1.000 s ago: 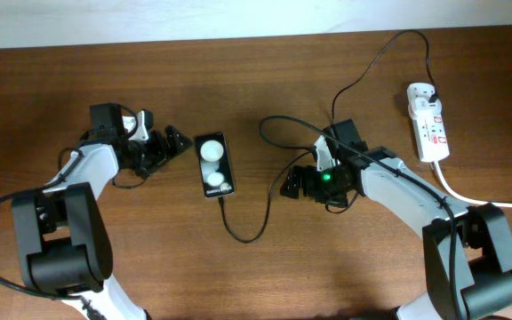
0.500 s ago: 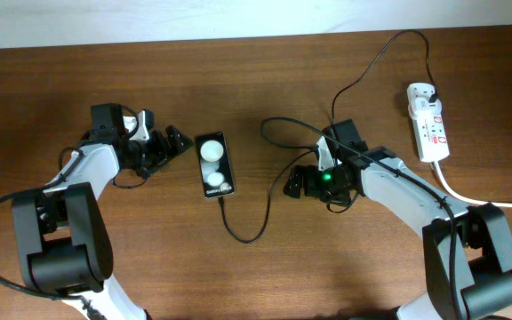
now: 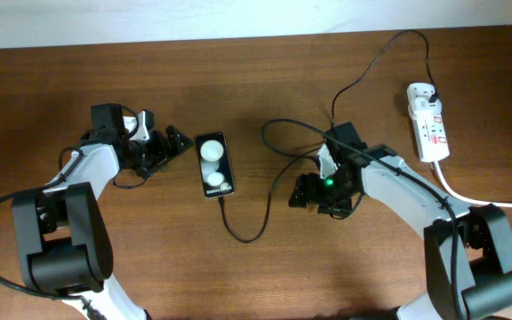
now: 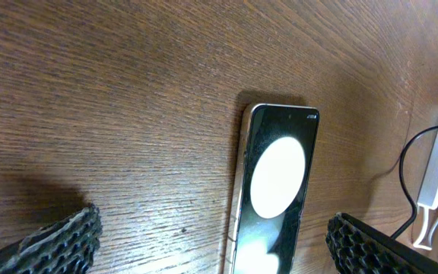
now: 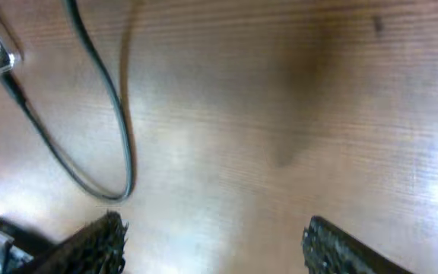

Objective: Plug charger to phone and switch on socket
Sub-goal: 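Move the right gripper over to the white power strip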

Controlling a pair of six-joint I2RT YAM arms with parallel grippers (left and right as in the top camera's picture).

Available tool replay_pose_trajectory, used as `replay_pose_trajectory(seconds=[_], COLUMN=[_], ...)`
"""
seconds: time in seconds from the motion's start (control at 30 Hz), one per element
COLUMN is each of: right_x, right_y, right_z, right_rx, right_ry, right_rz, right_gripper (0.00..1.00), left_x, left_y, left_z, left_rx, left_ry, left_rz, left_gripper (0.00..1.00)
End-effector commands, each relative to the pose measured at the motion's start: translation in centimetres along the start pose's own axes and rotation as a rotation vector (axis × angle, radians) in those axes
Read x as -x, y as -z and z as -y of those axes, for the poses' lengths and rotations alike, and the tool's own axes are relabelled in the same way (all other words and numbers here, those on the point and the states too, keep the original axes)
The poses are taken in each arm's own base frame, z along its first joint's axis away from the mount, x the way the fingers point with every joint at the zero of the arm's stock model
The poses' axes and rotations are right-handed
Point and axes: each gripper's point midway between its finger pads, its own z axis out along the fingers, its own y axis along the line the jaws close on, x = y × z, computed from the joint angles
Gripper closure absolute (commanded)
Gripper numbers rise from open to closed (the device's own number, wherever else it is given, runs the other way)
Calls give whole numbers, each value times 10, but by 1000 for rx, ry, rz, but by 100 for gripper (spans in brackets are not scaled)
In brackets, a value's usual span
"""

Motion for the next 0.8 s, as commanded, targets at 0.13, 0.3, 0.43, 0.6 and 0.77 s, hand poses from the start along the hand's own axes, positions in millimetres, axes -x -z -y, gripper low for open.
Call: replay_pose_trajectory(seconds=[0.13,0.3,0.43,0.6,0.77], right_x=[20,45,55,56,58], right_y=[118,150,170,175,182], right_z=[-25,15,60,80,92], right_rx=[-169,-293,-301,-313,-384], right_ry=[38,-130,-281,-333,-341], right_rz=[192,335,364,367,396], right_gripper=[1,1,1,1,1], left_x=[2,2,2,2,2], left_y=[8,8,8,8,8], left_z=[4,4,4,4,4], left_rx=[-1,-1,-1,-1,-1], left_ry=[-19,-19,-19,-19,-19], left_rz=[20,20,20,20,20], left_gripper=[1,1,1,1,1])
